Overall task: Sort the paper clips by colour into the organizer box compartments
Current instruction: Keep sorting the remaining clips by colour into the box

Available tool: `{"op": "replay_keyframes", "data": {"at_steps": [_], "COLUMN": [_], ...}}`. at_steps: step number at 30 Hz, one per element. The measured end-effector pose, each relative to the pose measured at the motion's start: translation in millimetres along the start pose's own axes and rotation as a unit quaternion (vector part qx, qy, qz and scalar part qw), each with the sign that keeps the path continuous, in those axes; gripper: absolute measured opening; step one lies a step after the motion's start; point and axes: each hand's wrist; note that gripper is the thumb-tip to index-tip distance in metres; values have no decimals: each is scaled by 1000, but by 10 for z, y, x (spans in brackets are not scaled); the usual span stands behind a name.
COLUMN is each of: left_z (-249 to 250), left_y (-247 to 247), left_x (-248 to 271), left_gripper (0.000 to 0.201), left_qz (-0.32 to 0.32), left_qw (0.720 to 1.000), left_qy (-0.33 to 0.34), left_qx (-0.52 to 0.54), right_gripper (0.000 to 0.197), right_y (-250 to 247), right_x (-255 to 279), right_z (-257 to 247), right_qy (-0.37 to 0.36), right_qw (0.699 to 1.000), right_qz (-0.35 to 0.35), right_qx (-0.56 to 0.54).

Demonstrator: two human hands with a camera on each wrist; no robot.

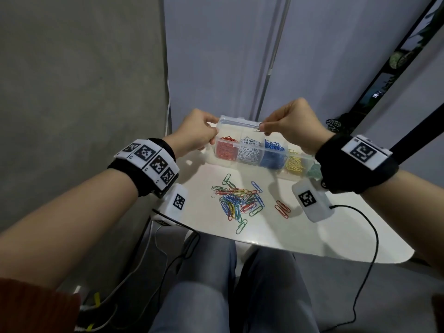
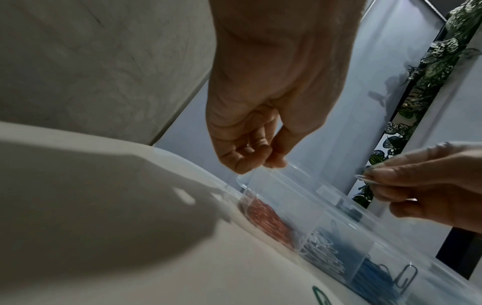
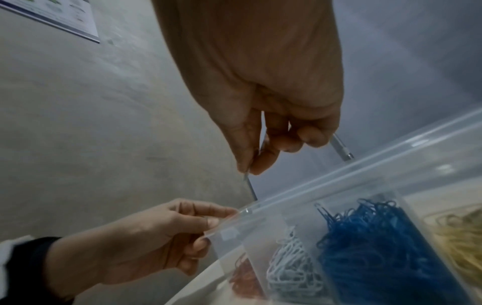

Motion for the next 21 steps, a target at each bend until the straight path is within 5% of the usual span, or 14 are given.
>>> {"op": "replay_keyframes", "data": {"at_steps": [5, 8, 12, 16, 21], "left_z": [-4, -12, -15, -10, 4], "left_y": [0, 1, -5, -9, -7], "left_x": [3, -4, -6, 1, 21], "left_gripper": [40, 41, 41, 40, 40], "left_qz": [-4, -6, -9, -5, -6], "left_qw": [1000, 1000, 1000, 1000, 1000], "left_qy": [1, 0, 3, 7, 4], "left_qx": [0, 1, 6, 9, 11], "right_gripper": [23, 15, 12, 27, 16], "right_y": [54, -21, -118, -127, -91], "right_x": [-82, 58, 436, 778, 861], "right_z": [12, -35, -3, 276, 503], "right_qy": [27, -2, -14, 74, 66], "right_qw": [998, 999, 981, 920, 926], "right_qz": [-7, 14, -89, -206, -182], "right_qx": [55, 52, 169, 326, 323]}}
Point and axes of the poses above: each hand's wrist, its own x-axis away from the middle knuckle, its own y-axis out of the palm, z = x × y, and after that the axes turned 15 degrees about -x, right-handed
